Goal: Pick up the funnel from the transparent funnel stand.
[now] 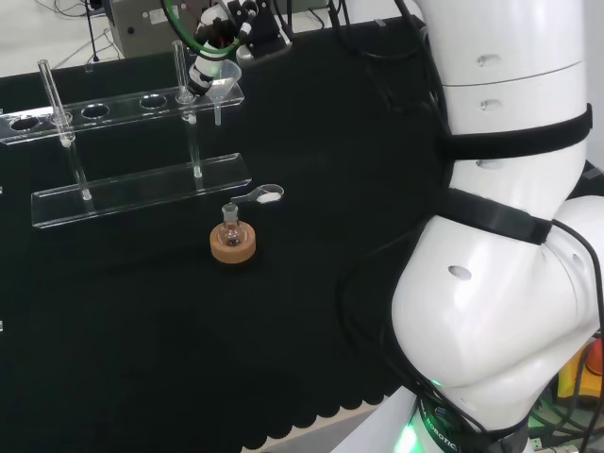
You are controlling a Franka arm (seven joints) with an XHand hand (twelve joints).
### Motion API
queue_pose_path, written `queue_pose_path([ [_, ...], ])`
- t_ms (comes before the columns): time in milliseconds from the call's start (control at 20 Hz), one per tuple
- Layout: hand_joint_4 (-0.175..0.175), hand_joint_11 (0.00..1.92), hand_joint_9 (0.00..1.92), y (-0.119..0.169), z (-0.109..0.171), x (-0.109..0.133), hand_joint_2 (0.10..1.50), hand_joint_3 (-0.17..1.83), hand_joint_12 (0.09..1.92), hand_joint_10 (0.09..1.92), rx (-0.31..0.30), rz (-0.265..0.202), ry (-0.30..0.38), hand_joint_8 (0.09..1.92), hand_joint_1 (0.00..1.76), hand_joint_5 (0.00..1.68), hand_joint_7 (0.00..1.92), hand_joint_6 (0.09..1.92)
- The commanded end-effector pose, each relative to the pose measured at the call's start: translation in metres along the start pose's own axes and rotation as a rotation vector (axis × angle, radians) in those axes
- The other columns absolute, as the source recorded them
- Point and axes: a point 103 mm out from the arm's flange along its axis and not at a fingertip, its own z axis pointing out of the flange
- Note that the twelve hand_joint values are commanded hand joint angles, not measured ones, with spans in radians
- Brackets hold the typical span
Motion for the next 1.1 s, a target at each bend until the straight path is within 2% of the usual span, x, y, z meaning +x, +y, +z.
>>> queue_pose_path([
  [50,-0.039,0.36,0.14,0.004,0.003,0.000,0.64,0.48,1.50,0.90,0.033,0.004,-0.058,0.51,0.64,0.07,0.00,0.09],
  [400,-0.021,0.38,0.15,0.006,-0.001,0.001,0.60,0.57,1.48,0.89,0.001,0.009,-0.104,0.48,0.70,0.06,0.00,0.09],
  [850,-0.006,0.35,0.14,0.013,-0.004,0.002,0.58,0.65,1.48,0.89,0.007,0.008,-0.135,0.44,0.73,0.09,0.00,0.09],
  [1100,-0.005,0.35,0.14,0.017,-0.002,-0.001,0.57,0.68,1.49,0.89,0.038,0.011,-0.134,0.45,0.75,0.10,0.00,0.09],
])
